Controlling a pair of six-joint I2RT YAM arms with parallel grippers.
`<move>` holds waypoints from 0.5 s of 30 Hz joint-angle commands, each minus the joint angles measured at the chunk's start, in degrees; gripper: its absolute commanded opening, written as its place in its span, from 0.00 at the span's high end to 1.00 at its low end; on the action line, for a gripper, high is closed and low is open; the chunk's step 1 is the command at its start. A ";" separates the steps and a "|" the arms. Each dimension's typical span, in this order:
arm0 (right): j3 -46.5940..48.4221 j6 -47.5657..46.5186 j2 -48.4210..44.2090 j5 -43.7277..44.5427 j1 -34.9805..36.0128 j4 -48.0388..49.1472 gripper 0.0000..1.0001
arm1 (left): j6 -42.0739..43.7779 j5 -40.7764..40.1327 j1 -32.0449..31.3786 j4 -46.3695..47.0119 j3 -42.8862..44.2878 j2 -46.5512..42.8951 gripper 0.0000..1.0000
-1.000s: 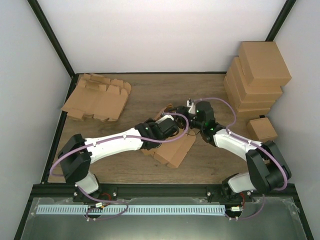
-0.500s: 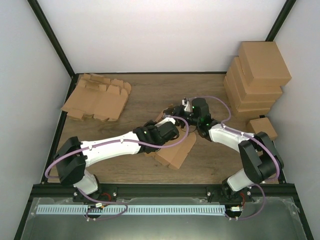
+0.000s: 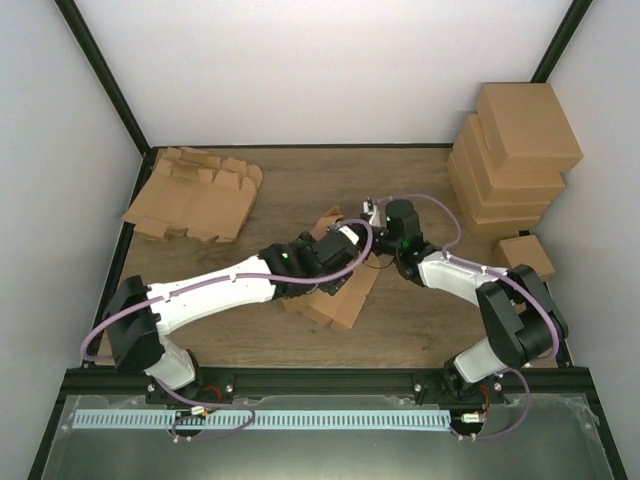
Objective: Fold the paper box
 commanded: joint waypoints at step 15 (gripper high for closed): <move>-15.30 -4.24 -4.06 -4.52 -0.06 26.07 0.99 | -13.49 45.95 20.79 3.80 -5.84 -9.02 0.01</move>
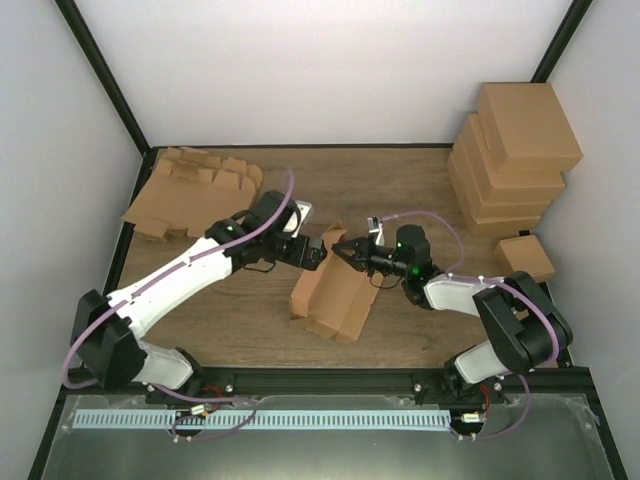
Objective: Fold the paper box
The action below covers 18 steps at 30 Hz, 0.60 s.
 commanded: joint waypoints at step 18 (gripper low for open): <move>-0.56 -6.58 0.81 -0.36 -0.07 2.80 0.97 | 2.87 11.60 0.17 2.06 -2.77 10.45 0.36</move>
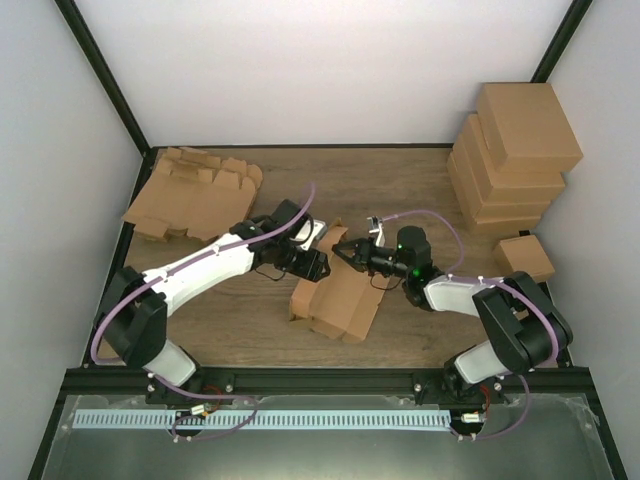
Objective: Fold the paper box
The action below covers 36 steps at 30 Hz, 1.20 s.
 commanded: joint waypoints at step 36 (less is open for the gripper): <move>10.19 -9.92 -9.97 11.51 -0.15 -40.14 0.56 | 1.28 -7.91 -0.03 2.54 -3.29 4.94 0.63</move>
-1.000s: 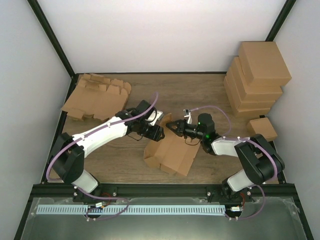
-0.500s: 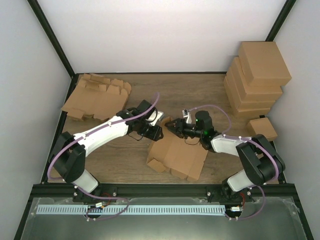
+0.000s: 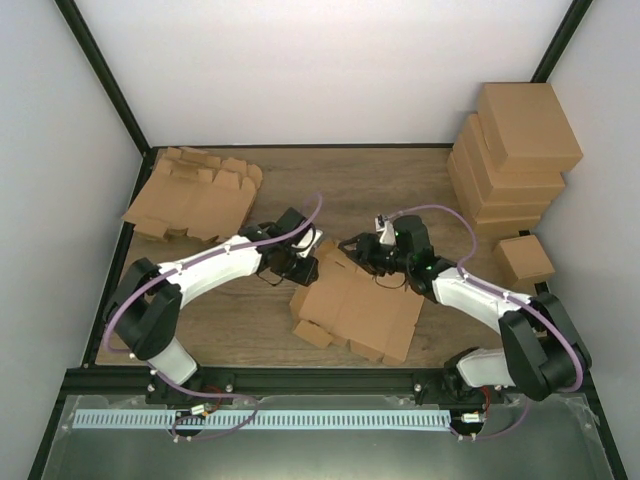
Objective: Fold the paper box
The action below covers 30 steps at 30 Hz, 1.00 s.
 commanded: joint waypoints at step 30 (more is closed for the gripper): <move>-20.33 -7.65 -7.46 -8.91 -0.15 -4.60 0.99 | -8.56 8.83 4.51 16.67 -18.20 -5.09 0.72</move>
